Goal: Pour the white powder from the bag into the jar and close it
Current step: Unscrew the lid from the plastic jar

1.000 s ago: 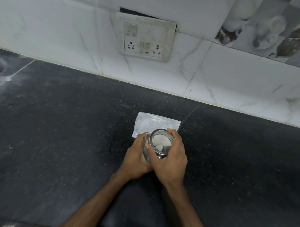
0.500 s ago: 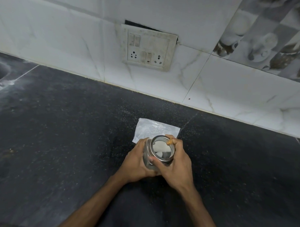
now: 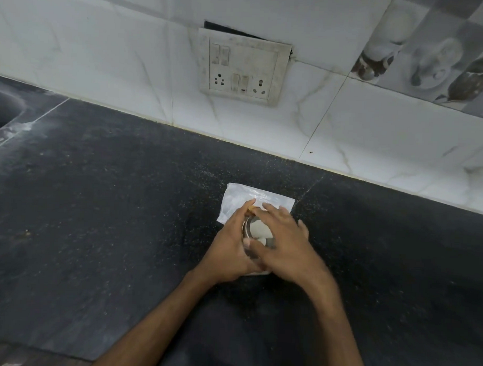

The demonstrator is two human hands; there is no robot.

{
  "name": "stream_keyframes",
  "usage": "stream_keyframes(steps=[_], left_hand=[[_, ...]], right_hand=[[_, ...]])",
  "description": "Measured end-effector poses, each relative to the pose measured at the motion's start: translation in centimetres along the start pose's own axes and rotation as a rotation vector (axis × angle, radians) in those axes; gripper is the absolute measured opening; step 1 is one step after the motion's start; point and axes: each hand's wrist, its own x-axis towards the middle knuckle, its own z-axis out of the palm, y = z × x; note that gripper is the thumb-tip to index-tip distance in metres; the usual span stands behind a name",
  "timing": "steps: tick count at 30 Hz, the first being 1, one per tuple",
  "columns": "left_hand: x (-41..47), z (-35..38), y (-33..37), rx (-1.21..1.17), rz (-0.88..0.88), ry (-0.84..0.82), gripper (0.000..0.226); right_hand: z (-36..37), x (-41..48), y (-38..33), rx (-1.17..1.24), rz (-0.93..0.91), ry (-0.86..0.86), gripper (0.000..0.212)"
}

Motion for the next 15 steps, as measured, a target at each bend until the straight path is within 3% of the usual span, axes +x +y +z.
stream_keyframes(steps=[2,5,8,11,15], left_hand=[[-0.1,0.1,-0.3,-0.026,-0.019,0.002,0.124],[-0.1,0.2,-0.4,-0.025,-0.022,0.013,0.124],[0.0,0.3,-0.7,-0.029,-0.009,0.018,0.123],[0.0,0.4,-0.9,-0.042,-0.016,0.023,0.127],[0.0,0.4,-0.8,-0.06,-0.011,0.027,0.12]], right_hand=[[-1.2,-0.1,0.4,-0.011,0.012,0.031,0.081],[-0.2,-0.8,-0.3,0.086,0.01,0.317,0.069],[1.0,-1.1,0.1,0.212,-0.062,0.305,0.048],[-0.1,-0.6,0.6,0.187,-0.125,0.172,0.05],[0.9,-0.7,-0.1,0.126,-0.053,0.355,0.061]])
